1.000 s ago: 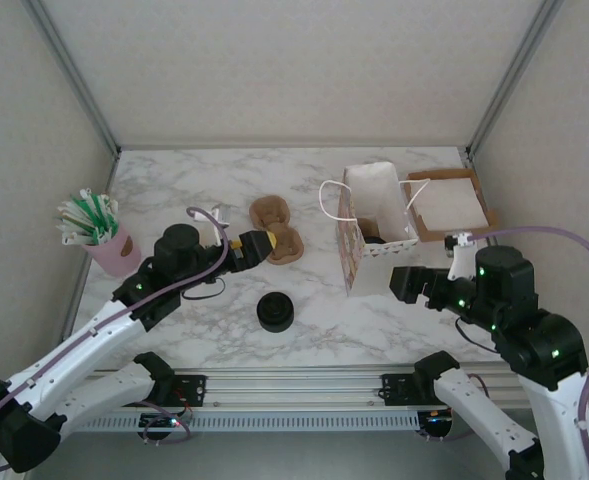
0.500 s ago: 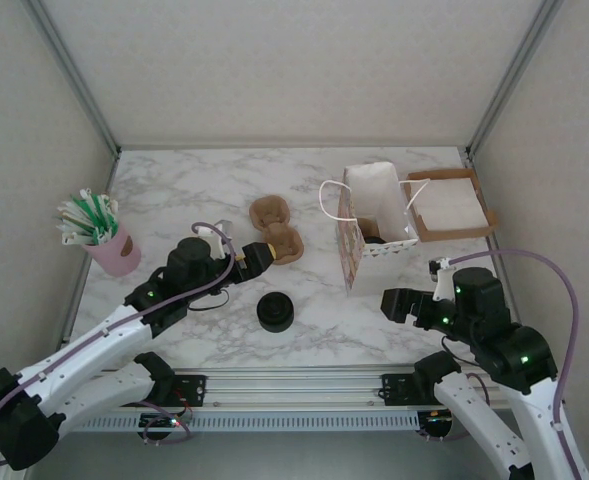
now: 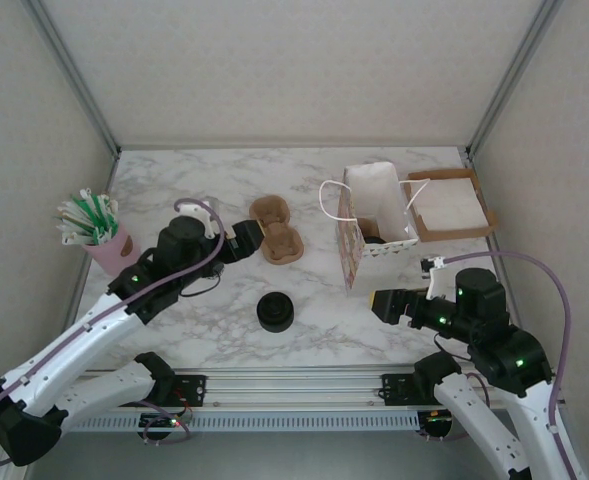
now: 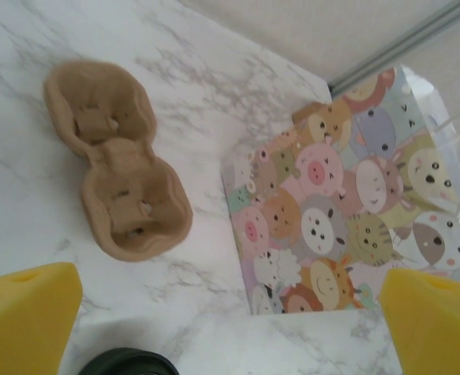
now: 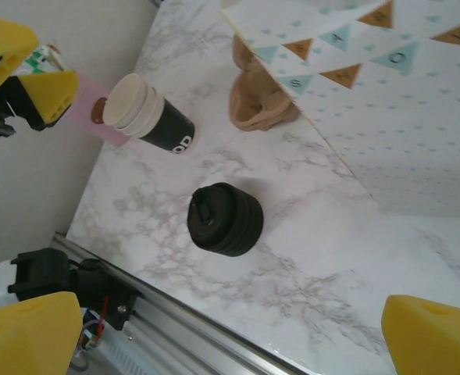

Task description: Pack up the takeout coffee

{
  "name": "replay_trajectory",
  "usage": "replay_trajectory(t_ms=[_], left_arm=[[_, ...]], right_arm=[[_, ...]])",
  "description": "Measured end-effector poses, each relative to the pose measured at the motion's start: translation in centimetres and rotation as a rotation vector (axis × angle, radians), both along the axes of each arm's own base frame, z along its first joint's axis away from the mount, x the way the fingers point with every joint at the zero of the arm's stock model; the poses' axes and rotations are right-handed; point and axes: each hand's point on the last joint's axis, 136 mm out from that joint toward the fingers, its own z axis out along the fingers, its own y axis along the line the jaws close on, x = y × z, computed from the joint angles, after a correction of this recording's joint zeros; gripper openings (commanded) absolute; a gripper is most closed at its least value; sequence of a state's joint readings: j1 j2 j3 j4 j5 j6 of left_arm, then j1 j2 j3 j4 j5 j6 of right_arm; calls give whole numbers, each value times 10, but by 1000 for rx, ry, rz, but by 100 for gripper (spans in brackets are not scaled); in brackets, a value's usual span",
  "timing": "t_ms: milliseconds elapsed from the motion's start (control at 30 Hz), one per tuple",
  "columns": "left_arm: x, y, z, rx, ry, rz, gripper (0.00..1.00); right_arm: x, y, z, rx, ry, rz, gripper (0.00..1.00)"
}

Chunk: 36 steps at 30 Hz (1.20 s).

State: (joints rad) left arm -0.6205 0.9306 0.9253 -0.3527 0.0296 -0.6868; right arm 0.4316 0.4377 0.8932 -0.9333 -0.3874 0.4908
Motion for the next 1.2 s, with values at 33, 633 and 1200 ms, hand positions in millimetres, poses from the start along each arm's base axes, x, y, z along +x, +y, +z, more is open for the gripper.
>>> replay_trajectory(t_ms=[33, 633, 1200], left_arm=[[3, 7, 7, 17, -5, 22, 93], [7, 165, 32, 292, 146, 441, 81], [22, 258, 8, 505, 392, 704, 46]], right_arm=[[1, 3, 1, 7, 0, 10, 99], [11, 39, 2, -11, 19, 187, 99], [12, 68, -27, -194, 43, 313, 99]])
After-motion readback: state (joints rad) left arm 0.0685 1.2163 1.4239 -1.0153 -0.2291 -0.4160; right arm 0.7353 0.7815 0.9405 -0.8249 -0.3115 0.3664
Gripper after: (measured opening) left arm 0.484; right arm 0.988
